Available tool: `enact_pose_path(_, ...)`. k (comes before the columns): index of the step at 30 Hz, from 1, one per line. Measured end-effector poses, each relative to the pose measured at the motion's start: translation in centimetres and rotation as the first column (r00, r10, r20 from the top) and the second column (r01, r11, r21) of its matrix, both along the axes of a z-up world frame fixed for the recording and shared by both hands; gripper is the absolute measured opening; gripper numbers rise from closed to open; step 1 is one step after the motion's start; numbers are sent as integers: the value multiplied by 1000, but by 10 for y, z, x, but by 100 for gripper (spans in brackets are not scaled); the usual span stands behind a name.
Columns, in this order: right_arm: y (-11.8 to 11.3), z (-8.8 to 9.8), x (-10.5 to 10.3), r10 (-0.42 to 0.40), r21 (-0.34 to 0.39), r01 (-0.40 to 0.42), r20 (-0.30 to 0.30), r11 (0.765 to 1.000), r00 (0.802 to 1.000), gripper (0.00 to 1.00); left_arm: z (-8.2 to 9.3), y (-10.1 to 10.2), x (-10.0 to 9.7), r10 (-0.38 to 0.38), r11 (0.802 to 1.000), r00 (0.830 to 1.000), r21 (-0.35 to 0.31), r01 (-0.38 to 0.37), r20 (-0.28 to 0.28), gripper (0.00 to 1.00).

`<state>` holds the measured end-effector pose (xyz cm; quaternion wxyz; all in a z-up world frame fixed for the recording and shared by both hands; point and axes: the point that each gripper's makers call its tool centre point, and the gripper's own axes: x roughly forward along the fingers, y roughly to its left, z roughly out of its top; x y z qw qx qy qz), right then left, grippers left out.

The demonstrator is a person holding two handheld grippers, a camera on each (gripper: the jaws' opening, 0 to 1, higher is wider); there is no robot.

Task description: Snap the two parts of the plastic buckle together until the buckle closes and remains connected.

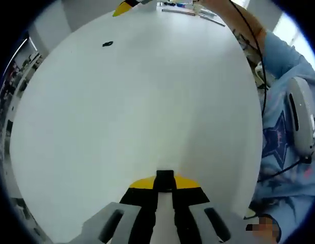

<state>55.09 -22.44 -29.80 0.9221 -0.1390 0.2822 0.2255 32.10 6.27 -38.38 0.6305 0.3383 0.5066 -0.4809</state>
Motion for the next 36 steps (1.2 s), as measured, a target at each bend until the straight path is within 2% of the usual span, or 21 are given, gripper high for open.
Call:
enact_pose_path(2,5,-16,11,0,-16,-1,-72,1000,997,24,0,0,-1,2,1000,1000,-3,-2,-3,10)
enact_pose_path(3,5,-22,11,-19,-36,16,-88,999,996,23,0,0,-1,2,1000,1000,-5,-2,-4,10)
enact_pose_path(5,6,-33,17,-41,-54,35,-105,998,994,21,0,0,-1,8,1000,1000,-10,-8,-9,10)
enact_pose_path(9,14,-44,16,-66,-17,64,-150,998,986,21,0,0,-3,14,1000,1000,-8,-14,-12,10)
enact_pose_path(12,18,-54,15,-75,-38,69,-172,997,982,21,0,0,-3,16,1000,1000,-2,-16,-14,10)
enact_pose_path(16,26,-65,11,-68,-22,64,-216,998,974,22,0,0,-4,17,1000,1000,2,-17,-14,10)
enact_pose_path(19,24,-75,7,-75,-45,66,-241,997,968,23,1,0,-3,19,1000,1000,0,-19,-16,10)
enact_pose_path(23,24,-83,1,-77,-39,69,-272,997,959,22,1,1,-4,21,1000,1000,0,-21,-18,10)
enact_pose_path(24,24,-82,2,-76,-41,67,-257,997,964,20,1,1,-4,21,1000,1000,0,-21,-19,10)
enact_pose_path(30,19,-83,8,-89,-40,81,-267,996,959,16,1,1,-3,23,1000,1000,-2,-23,-20,10)
enact_pose_path(36,20,-83,9,-41,-37,32,-254,999,966,13,2,1,-3,26,1000,999,-6,-26,-21,10)
